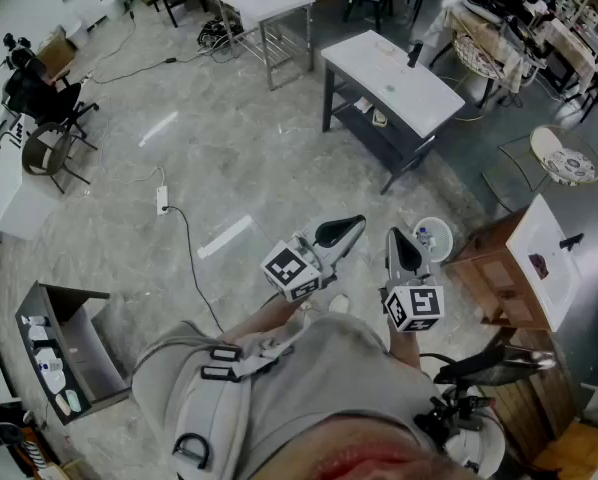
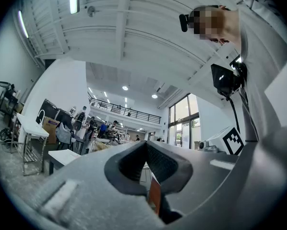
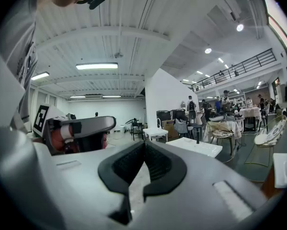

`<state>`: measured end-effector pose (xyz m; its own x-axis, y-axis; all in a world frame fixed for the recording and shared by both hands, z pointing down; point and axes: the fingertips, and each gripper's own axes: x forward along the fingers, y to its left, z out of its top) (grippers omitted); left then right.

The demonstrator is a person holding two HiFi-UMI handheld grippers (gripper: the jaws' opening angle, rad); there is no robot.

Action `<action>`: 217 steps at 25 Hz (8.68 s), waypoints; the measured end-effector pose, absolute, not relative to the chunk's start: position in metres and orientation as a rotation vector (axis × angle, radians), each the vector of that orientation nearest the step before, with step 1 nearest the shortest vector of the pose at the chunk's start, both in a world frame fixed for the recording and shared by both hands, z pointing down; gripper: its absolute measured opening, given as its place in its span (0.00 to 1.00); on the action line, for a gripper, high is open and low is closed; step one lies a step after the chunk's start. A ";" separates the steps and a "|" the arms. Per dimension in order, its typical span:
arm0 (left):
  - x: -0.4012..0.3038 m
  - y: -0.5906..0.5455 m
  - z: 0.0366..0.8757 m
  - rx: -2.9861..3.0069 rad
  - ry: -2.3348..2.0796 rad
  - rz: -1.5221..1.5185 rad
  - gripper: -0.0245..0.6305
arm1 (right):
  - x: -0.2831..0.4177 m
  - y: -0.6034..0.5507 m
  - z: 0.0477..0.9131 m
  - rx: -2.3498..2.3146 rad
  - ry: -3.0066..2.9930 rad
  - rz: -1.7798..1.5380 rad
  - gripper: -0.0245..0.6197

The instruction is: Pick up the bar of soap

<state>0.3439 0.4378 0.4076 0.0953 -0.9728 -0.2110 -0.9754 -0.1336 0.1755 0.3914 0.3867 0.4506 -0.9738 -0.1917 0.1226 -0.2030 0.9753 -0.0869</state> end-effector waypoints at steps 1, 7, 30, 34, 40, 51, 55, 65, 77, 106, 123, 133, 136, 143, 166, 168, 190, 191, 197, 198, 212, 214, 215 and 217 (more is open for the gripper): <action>0.347 0.435 0.403 -2.321 2.064 0.432 0.03 | 0.396 0.381 0.449 0.319 -3.012 0.146 0.04; 0.349 0.419 0.384 -2.248 2.096 0.386 0.03 | 0.410 0.341 0.441 0.359 -3.039 0.132 0.04; 0.305 0.422 0.354 -1.720 2.406 0.324 0.03 | 0.393 0.237 0.482 0.348 -2.984 0.208 0.04; 0.299 0.404 0.353 -1.734 2.369 0.336 0.03 | 0.397 0.222 0.482 0.388 -2.985 0.194 0.04; 0.297 0.369 0.363 -1.808 2.323 0.328 0.03 | 0.401 0.193 0.482 0.474 -2.972 0.173 0.04; 0.263 0.325 0.393 -1.954 2.284 0.384 0.03 | 0.370 0.173 0.480 0.547 -2.965 0.129 0.04; 0.240 0.305 0.399 -1.998 2.259 0.413 0.03 | 0.345 0.164 0.481 0.554 -2.951 0.134 0.04; 0.161 0.257 0.397 -2.108 2.178 0.460 0.03 | 0.271 0.135 0.471 0.615 -2.931 0.136 0.04; 0.061 0.216 0.402 -2.236 2.111 0.500 0.03 | 0.175 0.106 0.463 0.681 -2.878 0.122 0.04; -0.078 0.161 0.453 -2.313 2.136 0.510 0.03 | 0.030 0.044 0.515 0.645 -2.801 0.171 0.04; -0.194 0.063 0.457 -2.196 2.271 0.440 0.03 | -0.102 -0.084 0.518 0.550 -2.871 0.228 0.04; -0.249 -0.048 0.459 -2.237 2.243 0.415 0.03 | -0.155 -0.199 0.509 0.616 -2.865 0.215 0.04; -0.255 -0.094 0.466 -2.249 2.193 0.388 0.03 | -0.154 -0.237 0.511 0.663 -2.844 0.180 0.04; -0.263 -0.191 0.468 -2.344 2.085 0.491 0.03 | -0.127 -0.293 0.494 0.830 -2.802 0.134 0.04; -0.271 -0.305 0.406 -2.634 1.654 0.537 0.03 | -0.082 -0.360 0.477 1.345 -2.649 0.205 0.04; -0.272 -0.306 0.403 -2.645 1.637 0.520 0.03 | -0.081 -0.362 0.478 1.375 -2.653 0.225 0.04; -0.298 -0.329 0.392 -2.564 1.698 0.314 0.79 | -0.074 -0.372 0.492 1.415 -2.626 0.274 0.04; -0.299 -0.330 0.395 -2.575 1.687 0.273 0.79 | -0.073 -0.370 0.494 1.413 -2.624 0.281 0.04; -0.315 -0.346 0.429 -2.611 1.573 -0.021 0.78 | -0.066 -0.365 0.493 1.432 -2.624 0.276 0.04; -0.320 -0.349 0.438 -2.616 1.559 -0.087 0.77 | -0.065 -0.364 0.493 1.436 -2.622 0.272 0.04; -0.359 -0.420 0.598 -2.664 1.035 -1.041 0.77 | -0.032 -0.356 0.507 1.519 -2.568 0.279 0.04; -0.363 -0.423 0.619 -2.689 0.943 -1.138 0.76 | -0.028 -0.353 0.508 1.543 -2.551 0.287 0.04; -0.366 -0.423 0.629 -2.693 0.898 -1.195 0.76 | -0.026 -0.351 0.509 1.554 -2.542 0.295 0.04; -0.374 -0.425 0.650 -2.681 0.815 -1.313 0.76 | -0.021 -0.349 0.510 1.578 -2.526 0.309 0.04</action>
<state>-0.3741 -0.4247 0.6499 0.5015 -0.4759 0.7224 -0.4364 -0.8602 -0.2638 -0.0210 -0.3485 0.5097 -0.4368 -0.8692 0.2318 -0.8994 0.4263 -0.0963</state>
